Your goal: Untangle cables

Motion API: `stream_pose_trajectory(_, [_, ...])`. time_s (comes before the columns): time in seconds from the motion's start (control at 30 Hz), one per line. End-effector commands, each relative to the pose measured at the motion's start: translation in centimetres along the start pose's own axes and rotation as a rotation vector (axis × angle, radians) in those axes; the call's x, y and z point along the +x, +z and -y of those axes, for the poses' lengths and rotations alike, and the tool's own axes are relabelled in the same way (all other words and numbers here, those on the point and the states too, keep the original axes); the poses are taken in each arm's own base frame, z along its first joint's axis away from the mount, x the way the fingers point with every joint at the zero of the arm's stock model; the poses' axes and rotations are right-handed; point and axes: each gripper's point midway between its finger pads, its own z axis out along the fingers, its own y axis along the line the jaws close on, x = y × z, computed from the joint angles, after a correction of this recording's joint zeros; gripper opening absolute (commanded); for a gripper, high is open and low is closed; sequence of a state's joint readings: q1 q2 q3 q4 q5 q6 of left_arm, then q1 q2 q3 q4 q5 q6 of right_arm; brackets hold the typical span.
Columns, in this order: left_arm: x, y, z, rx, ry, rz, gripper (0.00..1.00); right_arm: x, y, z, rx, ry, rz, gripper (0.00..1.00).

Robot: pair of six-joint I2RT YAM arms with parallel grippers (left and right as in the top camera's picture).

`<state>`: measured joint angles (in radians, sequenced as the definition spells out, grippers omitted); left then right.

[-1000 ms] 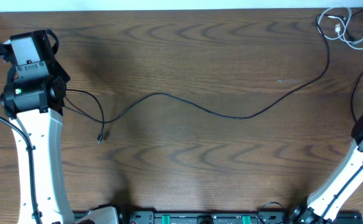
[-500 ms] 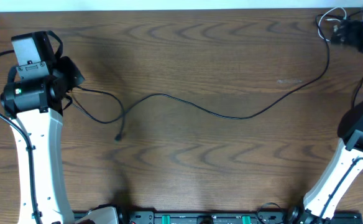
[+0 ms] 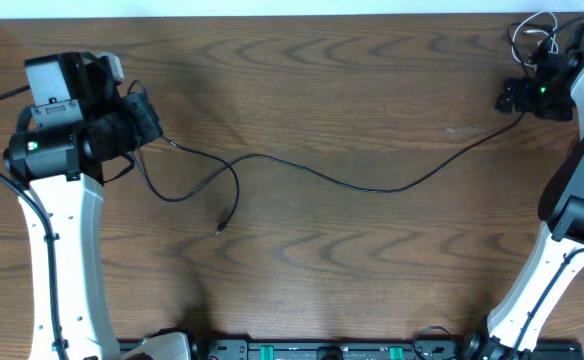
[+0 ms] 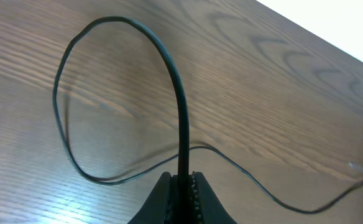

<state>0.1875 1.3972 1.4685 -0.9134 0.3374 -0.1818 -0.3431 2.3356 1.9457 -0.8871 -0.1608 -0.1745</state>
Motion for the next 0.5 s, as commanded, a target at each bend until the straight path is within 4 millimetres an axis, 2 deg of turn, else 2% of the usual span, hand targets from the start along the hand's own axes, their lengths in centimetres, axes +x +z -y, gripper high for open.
stream_pose_trajectory(0.0, [0.2, 0.1, 1.4, 0.044, 0.037, -0.01, 0.07, -0.8, 0.0, 0.3, 0.01, -0.02, 0.062, 0.93])
stream_pose_trajectory(0.13, [0.4, 0.3, 1.8, 0.052, 0.046, -0.02, 0.07, -1.7, 1.6, 0.7, 0.023, -0.033, 0.138, 0.89])
stream_pose_trajectory(0.37, [0.6, 0.4, 2.2, 0.059, 0.055, -0.024, 0.07, -1.3, 4.0, 0.9, 0.025, 0.034, 0.209, 0.82])
stream_pose_trajectory(0.47, [0.6, 0.4, 2.2, 0.059, 0.051, -0.025, 0.07, -1.2, 4.8, -0.1, -0.045, 0.087, 0.241, 0.76])
